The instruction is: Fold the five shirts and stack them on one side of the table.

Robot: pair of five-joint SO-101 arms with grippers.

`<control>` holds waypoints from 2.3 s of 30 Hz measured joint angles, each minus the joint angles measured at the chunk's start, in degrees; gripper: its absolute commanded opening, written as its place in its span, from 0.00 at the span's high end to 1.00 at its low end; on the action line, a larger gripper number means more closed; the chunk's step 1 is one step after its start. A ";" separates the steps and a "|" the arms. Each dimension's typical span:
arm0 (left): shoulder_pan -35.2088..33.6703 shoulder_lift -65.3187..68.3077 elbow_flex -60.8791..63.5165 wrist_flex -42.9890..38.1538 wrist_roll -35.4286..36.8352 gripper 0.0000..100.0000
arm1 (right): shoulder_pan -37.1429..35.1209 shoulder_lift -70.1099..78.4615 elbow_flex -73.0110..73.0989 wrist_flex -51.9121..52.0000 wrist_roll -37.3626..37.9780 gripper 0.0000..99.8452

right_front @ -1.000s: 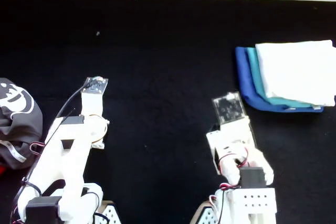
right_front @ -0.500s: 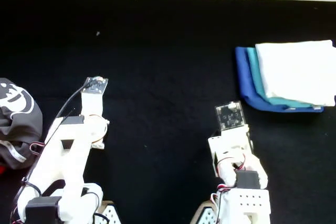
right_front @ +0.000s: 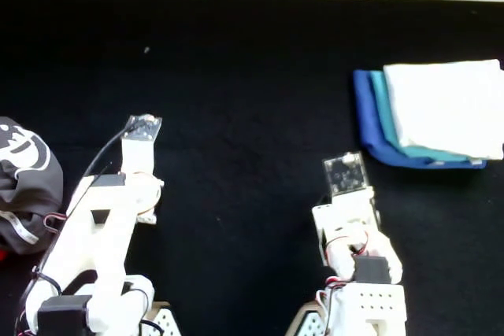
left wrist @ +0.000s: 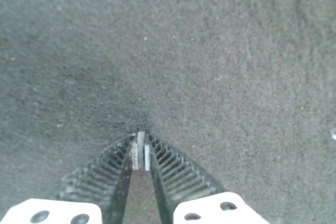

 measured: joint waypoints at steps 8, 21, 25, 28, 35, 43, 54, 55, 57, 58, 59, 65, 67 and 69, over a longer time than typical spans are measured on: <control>-11.60 0.09 -5.27 1.93 -0.09 0.88 | 0.00 0.00 0.00 0.00 0.00 0.99; -46.59 0.18 -29.10 15.21 -1.49 0.76 | 0.00 0.00 0.00 0.00 0.00 0.99; -47.47 0.53 -29.45 15.21 -5.01 0.76 | 0.00 0.00 0.00 0.00 0.00 0.99; -47.47 2.90 -28.92 11.96 -5.54 0.76 | 0.00 0.00 0.00 0.00 0.00 0.99; -47.47 17.67 -29.27 4.66 -5.71 0.88 | 0.00 0.00 0.00 0.00 0.00 0.99; -37.71 19.96 -36.48 16.26 -4.31 0.99 | 0.00 0.00 0.00 0.00 0.00 0.99; -3.60 1.14 -46.95 31.65 5.89 0.99 | 0.00 0.00 0.00 0.00 0.00 0.99; 0.00 -0.53 -47.38 31.82 6.33 0.99 | 0.00 0.00 0.00 0.00 0.00 0.99; 6.86 -3.25 -48.00 31.82 6.68 0.98 | 0.00 0.00 0.00 0.00 0.00 0.99; 9.93 -4.22 -48.26 31.82 6.86 0.97 | 0.00 0.00 0.00 0.00 0.00 0.99; 12.92 -4.92 -48.44 31.82 6.86 0.94 | 0.00 0.00 0.00 0.00 0.00 0.99; 21.71 -5.36 -48.44 31.82 6.86 0.81 | 0.00 0.00 0.00 0.00 0.00 0.99; 21.63 -5.98 -48.70 31.82 7.21 0.82 | 0.00 0.00 0.00 0.00 0.00 0.99; 21.01 -7.30 -50.29 32.00 7.21 0.84 | 0.00 0.00 0.00 0.00 0.00 0.99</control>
